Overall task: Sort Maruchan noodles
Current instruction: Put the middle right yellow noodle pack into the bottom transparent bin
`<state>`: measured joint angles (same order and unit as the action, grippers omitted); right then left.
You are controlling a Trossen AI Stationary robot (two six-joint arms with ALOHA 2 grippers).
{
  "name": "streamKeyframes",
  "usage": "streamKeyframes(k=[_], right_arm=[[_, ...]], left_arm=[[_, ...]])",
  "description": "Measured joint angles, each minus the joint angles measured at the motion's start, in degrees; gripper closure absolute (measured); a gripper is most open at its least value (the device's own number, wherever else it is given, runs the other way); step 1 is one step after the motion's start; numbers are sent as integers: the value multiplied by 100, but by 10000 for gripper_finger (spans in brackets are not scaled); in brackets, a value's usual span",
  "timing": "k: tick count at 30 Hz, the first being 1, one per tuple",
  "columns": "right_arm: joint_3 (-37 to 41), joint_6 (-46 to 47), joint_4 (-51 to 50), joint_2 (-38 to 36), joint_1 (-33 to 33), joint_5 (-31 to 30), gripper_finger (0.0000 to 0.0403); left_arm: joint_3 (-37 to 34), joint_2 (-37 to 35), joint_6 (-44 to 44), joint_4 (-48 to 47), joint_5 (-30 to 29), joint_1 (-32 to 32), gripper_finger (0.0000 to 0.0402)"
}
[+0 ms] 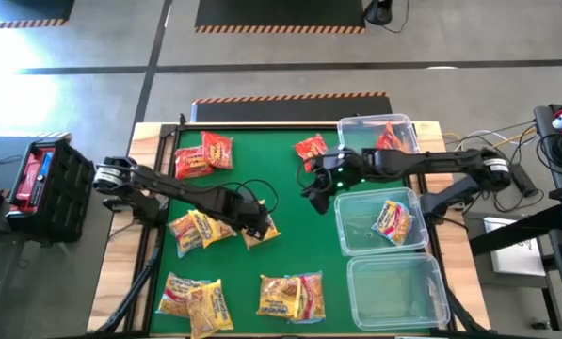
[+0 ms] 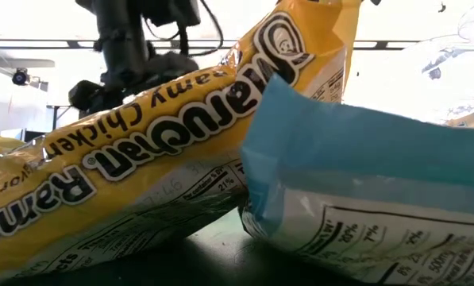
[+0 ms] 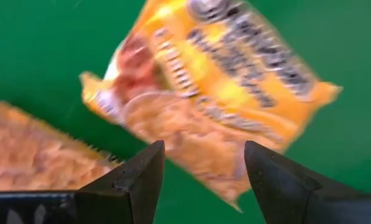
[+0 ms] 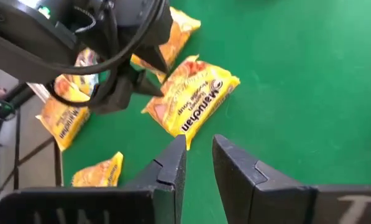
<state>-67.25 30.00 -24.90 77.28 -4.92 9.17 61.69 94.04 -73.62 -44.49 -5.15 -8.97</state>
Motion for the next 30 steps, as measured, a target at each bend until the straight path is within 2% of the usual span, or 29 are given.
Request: streamKeyframes(k=[8, 12, 16, 24, 27, 30], right_arm=[[-162, -67, -3, 471, 69, 0, 335], [-170, -264, -12, 530, 64, -15, 335], [-170, -540, -7, 533, 51, -17, 335], [-170, -1186, -5, 533, -99, -51, 335], [-170, -1349, 60, 533, -148, -234, 335], [-167, -1103, 59, 533, -216, -503, 335]], left_arm=[[-555, -4, -628, 237, 6, -66, 197], [-681, -9, -707, 667, -342, 48, 197], [-827, -4, -600, 1296, -621, 283, 197], [-1378, -11, -357, 2754, -740, 1008, 197], [-1462, 5, -167, 3268, -738, 1209, 197], [-1421, -33, 47, 3771, -639, 1316, 197]])
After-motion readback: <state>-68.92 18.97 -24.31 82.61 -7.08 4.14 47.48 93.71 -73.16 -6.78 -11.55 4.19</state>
